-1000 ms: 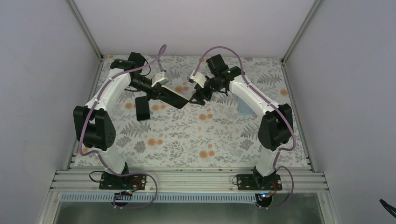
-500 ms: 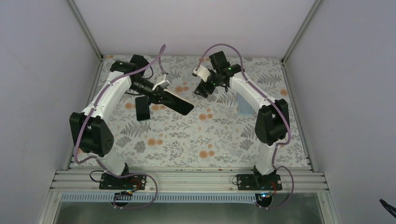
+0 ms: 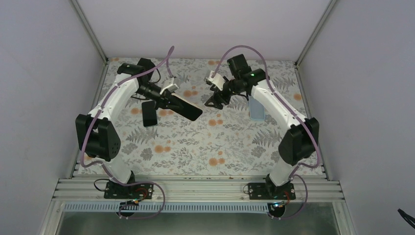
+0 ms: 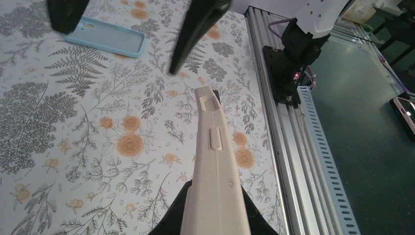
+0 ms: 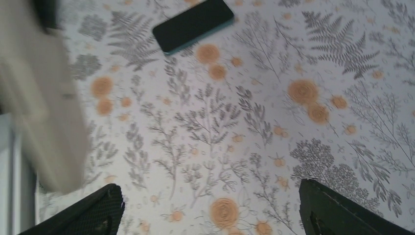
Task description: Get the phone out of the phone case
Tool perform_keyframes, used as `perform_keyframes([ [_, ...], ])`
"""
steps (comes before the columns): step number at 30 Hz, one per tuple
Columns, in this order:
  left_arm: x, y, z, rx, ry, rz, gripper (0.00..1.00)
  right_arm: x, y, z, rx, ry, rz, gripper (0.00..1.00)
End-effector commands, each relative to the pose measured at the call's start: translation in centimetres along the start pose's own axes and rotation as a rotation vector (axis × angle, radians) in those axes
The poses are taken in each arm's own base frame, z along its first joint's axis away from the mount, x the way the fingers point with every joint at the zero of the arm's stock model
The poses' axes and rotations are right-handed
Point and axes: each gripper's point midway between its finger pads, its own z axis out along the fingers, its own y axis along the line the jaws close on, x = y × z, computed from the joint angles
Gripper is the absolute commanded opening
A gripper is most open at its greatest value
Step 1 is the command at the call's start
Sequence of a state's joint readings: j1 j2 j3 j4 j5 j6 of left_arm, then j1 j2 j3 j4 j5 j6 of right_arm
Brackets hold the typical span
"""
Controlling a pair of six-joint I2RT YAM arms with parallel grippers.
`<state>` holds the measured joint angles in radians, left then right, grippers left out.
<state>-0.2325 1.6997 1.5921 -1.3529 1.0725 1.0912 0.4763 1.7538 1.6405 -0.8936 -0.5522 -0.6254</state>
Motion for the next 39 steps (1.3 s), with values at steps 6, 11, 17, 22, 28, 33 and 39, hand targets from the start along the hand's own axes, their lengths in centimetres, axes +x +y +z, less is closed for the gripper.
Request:
perform_keyframes([
  [6,-2.1,0.1,-0.4,0.027,-0.084,0.049,0.02,-0.1,3.7,-0.9,-0.128,-0.044,0.007,0.85],
  [11,-2.4,0.1,-0.6,0.025,-0.090,0.048,0.02,0.0,3.9,-0.6,-0.128,-0.045,0.008,0.84],
  [17,-2.7,-0.3,-0.7,0.027,-0.099,0.052,0.02,0.1,3.7,-0.5,-0.116,-0.042,0.008,0.83],
  [22,-2.8,-0.3,-0.7,0.026,-0.099,0.054,0.02,-0.1,3.6,-0.3,-0.121,-0.045,0.010,0.82],
  [28,-2.7,0.1,-0.7,0.023,-0.094,0.049,0.02,-0.1,4.0,-0.5,-0.148,-0.046,0.007,0.81],
  [33,-2.4,0.5,-0.5,0.027,-0.089,0.038,0.02,0.0,4.5,-0.5,-0.165,-0.049,0.003,0.81],
  [39,-2.3,0.6,-0.4,0.030,-0.089,0.035,0.02,-0.1,4.5,-0.4,-0.171,-0.049,0.004,0.81],
])
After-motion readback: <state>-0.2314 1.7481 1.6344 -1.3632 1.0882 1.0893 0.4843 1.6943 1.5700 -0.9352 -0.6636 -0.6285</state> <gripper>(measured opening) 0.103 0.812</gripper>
